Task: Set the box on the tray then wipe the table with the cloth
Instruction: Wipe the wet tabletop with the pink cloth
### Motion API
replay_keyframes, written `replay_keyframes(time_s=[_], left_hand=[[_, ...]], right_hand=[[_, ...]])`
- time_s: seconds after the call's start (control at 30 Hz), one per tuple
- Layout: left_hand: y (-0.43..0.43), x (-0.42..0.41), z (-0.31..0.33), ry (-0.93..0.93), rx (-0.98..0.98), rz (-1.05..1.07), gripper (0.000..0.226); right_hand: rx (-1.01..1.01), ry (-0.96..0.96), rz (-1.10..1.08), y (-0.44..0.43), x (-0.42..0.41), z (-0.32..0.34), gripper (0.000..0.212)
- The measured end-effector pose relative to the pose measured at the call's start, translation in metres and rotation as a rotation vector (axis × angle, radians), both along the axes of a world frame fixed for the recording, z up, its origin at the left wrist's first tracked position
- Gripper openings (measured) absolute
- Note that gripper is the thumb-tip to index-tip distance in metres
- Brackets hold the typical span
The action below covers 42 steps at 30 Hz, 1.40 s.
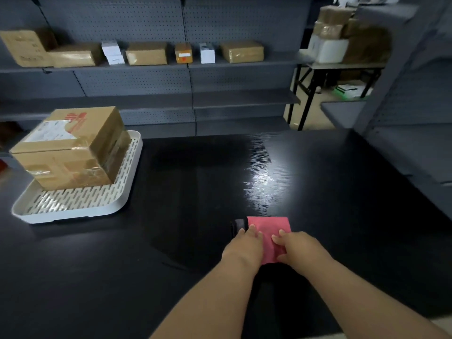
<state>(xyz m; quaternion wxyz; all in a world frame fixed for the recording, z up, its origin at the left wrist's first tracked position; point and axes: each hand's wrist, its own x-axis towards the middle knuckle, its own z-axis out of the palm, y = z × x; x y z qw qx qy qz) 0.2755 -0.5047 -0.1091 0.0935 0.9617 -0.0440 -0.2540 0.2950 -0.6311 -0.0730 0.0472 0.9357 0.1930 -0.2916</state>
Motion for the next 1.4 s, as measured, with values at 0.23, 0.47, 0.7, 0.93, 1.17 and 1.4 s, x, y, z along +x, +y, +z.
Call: replay_keyframes(time_s=[0.23, 0.47, 0.7, 0.93, 1.17, 1.4], left_hand=[[-0.004, 0.083, -0.002, 0.023, 0.034, -0.036, 0.058], [0.005, 0.190, 0.003, 0.014, 0.065, -0.010, 0.060], [0.023, 0.281, 0.004, 0.025, 0.117, 0.040, 0.062], [0.038, 0.347, 0.010, 0.044, 0.165, 0.088, 0.066], [0.052, 0.382, 0.002, 0.051, 0.239, 0.085, 0.078], [0.049, 0.371, 0.003, -0.011, 0.185, 0.118, 0.064]], right_hand=[[-0.054, 0.019, 0.010, -0.002, 0.085, -0.005, 0.057], [-0.023, -0.017, 0.035, 0.009, 0.196, -0.010, 0.052], [-0.005, -0.053, 0.104, 0.030, 0.292, -0.015, 0.052], [-0.008, -0.114, 0.174, 0.048, 0.352, -0.022, 0.060], [0.037, -0.170, 0.178, 0.060, 0.384, -0.032, 0.055], [0.019, -0.164, 0.184, 0.056, 0.378, -0.026, 0.057]])
